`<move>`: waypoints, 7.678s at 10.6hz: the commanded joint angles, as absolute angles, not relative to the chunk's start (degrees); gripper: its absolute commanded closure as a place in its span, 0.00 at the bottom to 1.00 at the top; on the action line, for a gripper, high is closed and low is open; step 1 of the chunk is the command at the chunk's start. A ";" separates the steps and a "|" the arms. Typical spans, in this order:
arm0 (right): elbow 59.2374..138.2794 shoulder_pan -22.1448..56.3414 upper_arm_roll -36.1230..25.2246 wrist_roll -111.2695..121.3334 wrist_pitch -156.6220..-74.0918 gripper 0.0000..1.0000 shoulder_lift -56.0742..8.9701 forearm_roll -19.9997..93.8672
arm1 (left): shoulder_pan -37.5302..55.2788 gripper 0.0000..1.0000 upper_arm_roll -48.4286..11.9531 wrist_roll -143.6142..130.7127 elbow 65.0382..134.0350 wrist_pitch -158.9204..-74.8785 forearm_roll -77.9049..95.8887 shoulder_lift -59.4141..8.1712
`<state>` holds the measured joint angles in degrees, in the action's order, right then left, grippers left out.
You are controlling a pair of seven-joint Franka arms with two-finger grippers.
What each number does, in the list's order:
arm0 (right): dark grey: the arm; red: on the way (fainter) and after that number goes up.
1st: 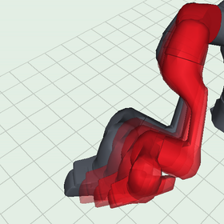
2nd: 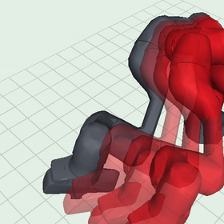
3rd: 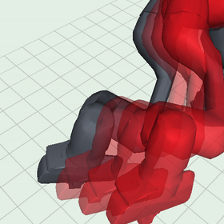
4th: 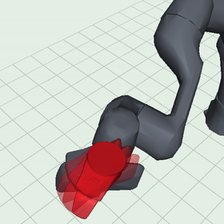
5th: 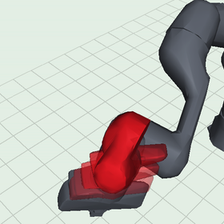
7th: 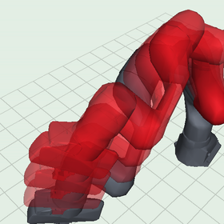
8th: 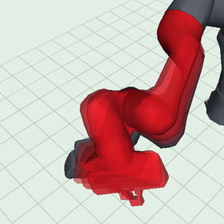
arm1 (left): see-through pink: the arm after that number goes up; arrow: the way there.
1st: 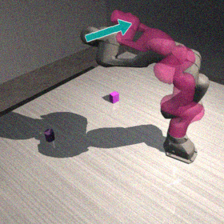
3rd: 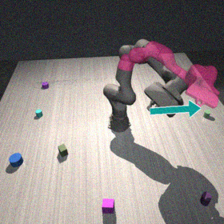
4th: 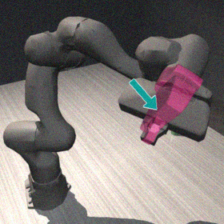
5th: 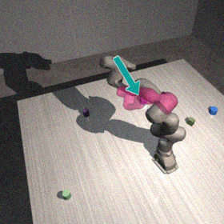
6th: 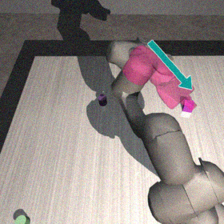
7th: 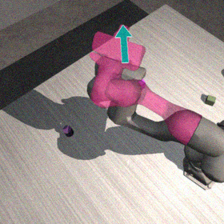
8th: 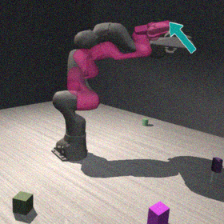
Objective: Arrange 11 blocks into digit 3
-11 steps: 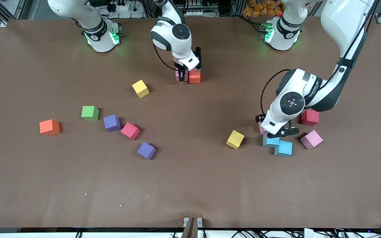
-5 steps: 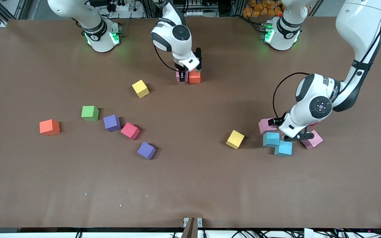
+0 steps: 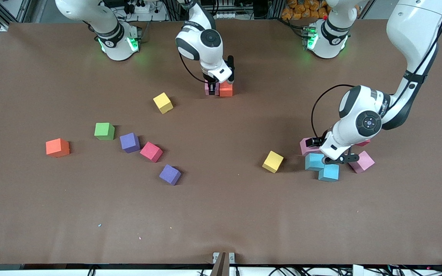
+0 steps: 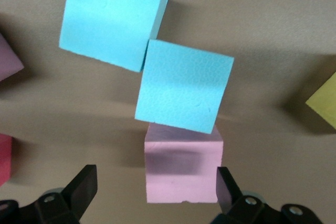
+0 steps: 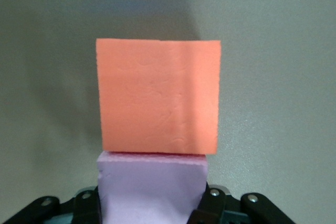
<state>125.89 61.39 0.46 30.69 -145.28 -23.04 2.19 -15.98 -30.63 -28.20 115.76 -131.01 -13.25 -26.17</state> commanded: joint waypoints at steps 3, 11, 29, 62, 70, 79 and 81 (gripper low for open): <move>124.10 62.05 0.00 29.71 -145.28 0.00 -24.35 1.50 | -15.64 0.00 -30.76 -29.53 115.93 -134.82 -12.92 -28.82; 124.10 58.90 -0.26 29.53 -133.61 0.00 -13.81 1.49 | -15.91 0.97 -30.67 -31.45 116.45 -137.55 -13.27 -30.94; 136.48 38.58 -0.79 6.07 -129.53 0.00 -6.33 1.49 | -8.97 1.00 -39.37 -105.34 112.33 -122.08 -9.41 -20.30; 127.54 34.73 -0.70 -3.87 -126.48 0.85 -11.24 2.55 | -1.06 1.00 -52.29 -135.00 141.32 -154.32 4.48 -14.24; 124.45 35.95 -0.53 -8.34 -126.21 0.85 -13.89 2.64 | -0.09 1.00 -51.77 -134.91 143.26 -159.17 3.17 -17.31; 122.61 36.21 -0.35 -10.45 -124.89 0.85 -14.24 2.81 | -0.35 1.00 -49.92 -134.91 142.65 -159.00 -0.79 -17.05; 122.35 37.70 -0.35 -12.99 -124.89 0.85 -14.24 3.42 | -0.53 1.00 -49.92 -134.91 143.26 -159.08 -0.88 -17.14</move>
